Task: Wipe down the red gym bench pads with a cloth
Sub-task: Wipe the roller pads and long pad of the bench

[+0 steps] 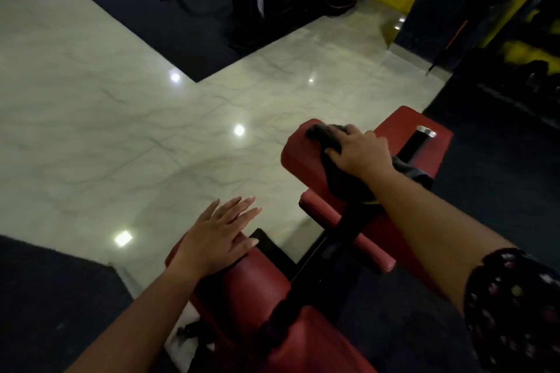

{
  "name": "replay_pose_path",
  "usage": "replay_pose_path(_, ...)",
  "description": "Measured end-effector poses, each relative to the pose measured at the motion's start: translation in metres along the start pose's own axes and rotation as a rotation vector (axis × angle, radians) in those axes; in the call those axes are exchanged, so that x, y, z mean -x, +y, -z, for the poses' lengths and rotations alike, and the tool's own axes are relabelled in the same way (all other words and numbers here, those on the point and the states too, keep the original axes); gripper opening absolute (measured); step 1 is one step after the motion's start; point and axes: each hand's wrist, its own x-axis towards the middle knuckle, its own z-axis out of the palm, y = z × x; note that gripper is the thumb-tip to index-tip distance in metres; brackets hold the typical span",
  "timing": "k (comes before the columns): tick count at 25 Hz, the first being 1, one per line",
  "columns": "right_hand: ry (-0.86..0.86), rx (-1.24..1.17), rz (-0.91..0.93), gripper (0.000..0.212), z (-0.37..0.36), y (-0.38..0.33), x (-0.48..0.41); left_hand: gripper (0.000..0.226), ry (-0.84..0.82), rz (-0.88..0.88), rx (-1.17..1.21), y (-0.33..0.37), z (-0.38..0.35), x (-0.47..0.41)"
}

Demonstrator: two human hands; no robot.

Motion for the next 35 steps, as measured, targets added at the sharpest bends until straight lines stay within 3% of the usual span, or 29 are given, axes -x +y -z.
replay_pose_path(3,-0.02,-0.129,-0.134,0.059,0.001,-0.007,-0.009,0.067,0.047,0.308,0.002,0.032,-0.003,0.032)
replay_pose_path(6,0.123,0.12,0.05,0.072,-0.004,-0.011,0.006,0.081,0.102,0.684,0.137,0.068,-0.005,0.045)
replay_pose_path(8,0.178,0.277,0.197,0.083,-0.01,-0.01,0.017,0.083,0.053,0.906,0.228,0.092,-0.003,0.039)
replay_pose_path(11,0.153,0.352,0.266,0.092,-0.008,-0.013,0.019,0.089,0.029,1.102,0.247,0.117,0.005,0.023)
replay_pose_path(16,0.041,0.459,0.432,0.094,-0.005,-0.016,0.04,0.086,0.068,1.121,0.246,0.117,0.004,0.022)
replay_pose_path(19,-0.002,0.625,0.469,0.08,-0.013,-0.033,0.065,0.082,0.109,1.143,0.232,0.118,0.002,0.02)
replay_pose_path(25,0.1,0.765,0.492,0.051,-0.049,-0.06,0.072,0.079,0.137,1.163,0.198,0.116,0.002,0.019)
replay_pose_path(32,0.063,0.394,0.364,0.049,-0.016,-0.073,0.026,0.078,0.14,1.161,0.176,0.112,-0.003,0.015)
replay_pose_path(35,0.037,0.038,0.135,0.051,0.004,-0.045,0.004,0.079,0.161,1.159,0.171,0.112,-0.006,0.019)
